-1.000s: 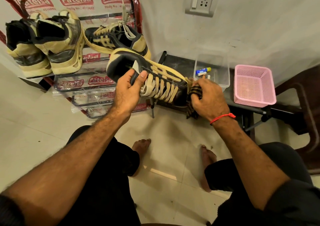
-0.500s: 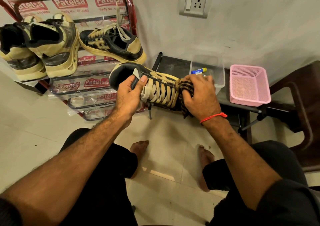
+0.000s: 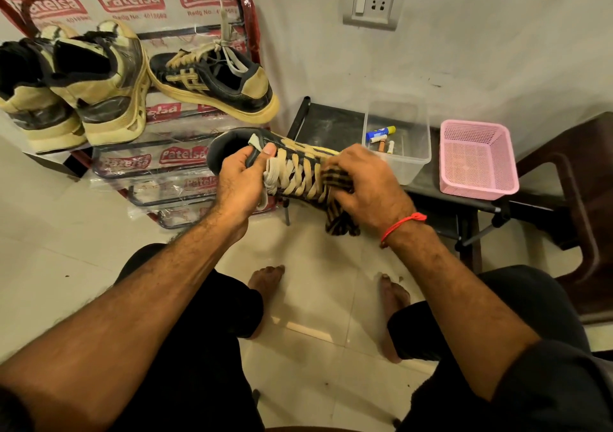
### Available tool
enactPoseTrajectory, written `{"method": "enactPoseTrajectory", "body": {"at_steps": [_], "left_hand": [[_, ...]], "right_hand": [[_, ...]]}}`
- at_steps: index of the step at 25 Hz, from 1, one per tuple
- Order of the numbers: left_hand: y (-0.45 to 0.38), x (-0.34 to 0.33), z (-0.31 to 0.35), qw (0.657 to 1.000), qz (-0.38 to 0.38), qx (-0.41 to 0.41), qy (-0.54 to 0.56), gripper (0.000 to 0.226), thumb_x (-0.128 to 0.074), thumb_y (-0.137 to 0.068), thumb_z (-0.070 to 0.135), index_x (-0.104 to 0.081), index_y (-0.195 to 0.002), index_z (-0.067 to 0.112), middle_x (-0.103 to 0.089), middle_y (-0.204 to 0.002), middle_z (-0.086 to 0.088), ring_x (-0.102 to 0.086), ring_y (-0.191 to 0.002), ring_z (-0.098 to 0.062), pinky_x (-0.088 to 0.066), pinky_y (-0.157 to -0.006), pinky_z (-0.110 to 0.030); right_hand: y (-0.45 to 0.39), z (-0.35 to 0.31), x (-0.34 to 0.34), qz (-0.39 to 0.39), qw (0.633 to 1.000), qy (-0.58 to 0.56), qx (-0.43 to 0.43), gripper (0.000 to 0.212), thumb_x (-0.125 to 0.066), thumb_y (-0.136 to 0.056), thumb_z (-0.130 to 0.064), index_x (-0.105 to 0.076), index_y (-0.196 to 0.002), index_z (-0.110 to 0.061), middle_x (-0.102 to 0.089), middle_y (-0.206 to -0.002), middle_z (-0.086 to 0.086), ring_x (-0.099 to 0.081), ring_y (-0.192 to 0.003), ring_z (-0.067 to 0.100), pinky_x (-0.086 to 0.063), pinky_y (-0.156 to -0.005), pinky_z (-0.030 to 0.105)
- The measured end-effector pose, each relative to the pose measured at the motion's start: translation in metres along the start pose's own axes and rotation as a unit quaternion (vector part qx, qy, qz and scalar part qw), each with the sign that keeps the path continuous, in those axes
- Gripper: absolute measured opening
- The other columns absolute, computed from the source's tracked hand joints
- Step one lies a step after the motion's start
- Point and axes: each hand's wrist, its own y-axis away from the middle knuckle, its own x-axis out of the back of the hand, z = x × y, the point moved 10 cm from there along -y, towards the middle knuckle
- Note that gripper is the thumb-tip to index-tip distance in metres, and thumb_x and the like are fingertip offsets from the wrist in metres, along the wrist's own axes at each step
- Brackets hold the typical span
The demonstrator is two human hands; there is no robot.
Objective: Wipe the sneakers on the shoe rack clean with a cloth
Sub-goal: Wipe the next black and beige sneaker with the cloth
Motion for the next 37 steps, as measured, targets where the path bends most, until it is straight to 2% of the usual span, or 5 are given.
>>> {"method": "enactPoseTrajectory", "body": {"at_steps": [6,14,21,30,37], "left_hand": [[-0.003,0.005,-0.004,0.999,0.017,0.012,-0.024,0.017,-0.057,-0.103,0.031,-0.071,-0.107,0.022,-0.078,-0.095,0.007,-0.074,-0.084,-0.004,-0.060,-0.070,-0.020],[-0.004,-0.001,-0.003,1.000,-0.004,0.020,-0.021,0.021,-0.056,-0.104,0.034,-0.071,-0.109,0.022,-0.078,-0.102,0.004,-0.074,-0.093,-0.009,-0.061,-0.077,-0.026],[0.025,-0.021,-0.067,0.909,-0.037,0.357,0.210,0.028,-0.054,-0.101,0.035,-0.074,-0.111,0.019,-0.077,-0.112,-0.009,-0.070,-0.108,-0.030,-0.054,-0.097,-0.054],[0.039,-0.047,-0.058,0.913,-0.077,0.350,0.194,0.017,-0.058,-0.100,0.027,-0.071,-0.107,0.019,-0.076,-0.102,-0.006,-0.072,-0.095,-0.023,-0.062,-0.065,-0.035],[0.031,-0.032,-0.056,0.941,-0.021,0.303,0.152,0.019,-0.053,-0.096,0.014,-0.066,-0.087,0.025,-0.063,-0.069,0.009,-0.058,-0.059,-0.007,-0.022,-0.033,-0.010]], "right_hand": [[0.016,-0.030,-0.033,-0.101,0.994,0.020,0.047,0.038,-0.069,-0.086,-0.022,-0.063,-0.122,-0.013,-0.060,-0.118,0.007,-0.052,-0.113,0.021,-0.044,-0.104,0.035],[-0.004,0.004,0.010,0.075,0.995,0.049,-0.052,0.034,-0.068,-0.089,-0.018,-0.062,-0.122,-0.011,-0.058,-0.118,0.009,-0.052,-0.113,0.023,-0.045,-0.104,0.036],[0.008,0.028,0.029,0.180,0.964,-0.135,-0.139,0.024,-0.066,-0.093,-0.020,-0.067,-0.115,-0.013,-0.064,-0.108,0.002,-0.059,-0.100,0.012,-0.047,-0.091,0.017],[-0.001,0.020,0.023,0.167,0.985,0.006,-0.046,0.035,-0.067,-0.081,-0.009,-0.066,-0.116,-0.005,-0.058,-0.112,0.013,-0.055,-0.107,0.029,-0.050,-0.097,0.047],[0.006,-0.022,-0.001,0.098,0.995,-0.001,0.037,0.036,-0.062,-0.083,-0.017,-0.063,-0.117,-0.004,-0.057,-0.114,0.013,-0.052,-0.111,0.026,-0.046,-0.103,0.038]]}}
